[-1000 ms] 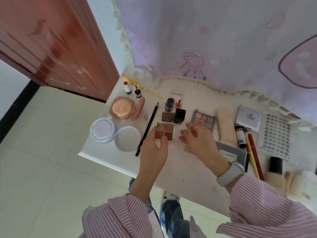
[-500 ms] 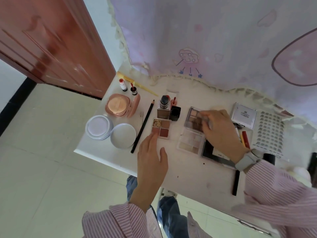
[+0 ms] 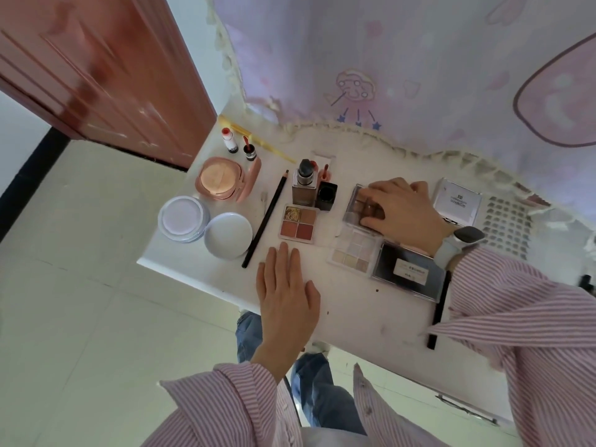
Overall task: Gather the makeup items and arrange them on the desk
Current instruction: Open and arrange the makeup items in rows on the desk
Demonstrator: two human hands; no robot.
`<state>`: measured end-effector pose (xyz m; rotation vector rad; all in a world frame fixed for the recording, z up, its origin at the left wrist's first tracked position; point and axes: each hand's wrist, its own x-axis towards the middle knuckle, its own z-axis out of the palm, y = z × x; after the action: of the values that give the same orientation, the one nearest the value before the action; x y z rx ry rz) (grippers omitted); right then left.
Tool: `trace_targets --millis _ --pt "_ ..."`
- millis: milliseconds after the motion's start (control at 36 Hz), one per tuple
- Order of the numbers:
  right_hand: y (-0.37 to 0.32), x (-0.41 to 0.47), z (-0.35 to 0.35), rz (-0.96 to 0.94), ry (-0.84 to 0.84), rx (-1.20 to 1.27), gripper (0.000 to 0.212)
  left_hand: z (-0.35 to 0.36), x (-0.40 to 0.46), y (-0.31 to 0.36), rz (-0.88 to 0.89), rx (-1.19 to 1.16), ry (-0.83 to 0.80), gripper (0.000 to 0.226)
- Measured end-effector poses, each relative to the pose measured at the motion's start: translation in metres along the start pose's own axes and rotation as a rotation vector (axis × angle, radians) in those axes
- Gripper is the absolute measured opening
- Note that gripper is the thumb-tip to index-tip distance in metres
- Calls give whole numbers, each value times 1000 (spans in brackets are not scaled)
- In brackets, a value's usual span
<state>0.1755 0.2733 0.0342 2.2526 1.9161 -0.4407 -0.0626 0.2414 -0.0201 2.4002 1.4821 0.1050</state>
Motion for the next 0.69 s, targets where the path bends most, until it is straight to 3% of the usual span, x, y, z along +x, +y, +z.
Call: trace_targets --millis 222,528,694 --pt "2 -1 -1 3 17 -20 47 5 -1 2 -11 40 25 51" --pt "-2 -1 -1 -54 -61 -155 67 6 -1 5 -39 72 42 53" --pt "-2 -6 1 12 48 7 68 5 -1 4 -44 73 -5 54"
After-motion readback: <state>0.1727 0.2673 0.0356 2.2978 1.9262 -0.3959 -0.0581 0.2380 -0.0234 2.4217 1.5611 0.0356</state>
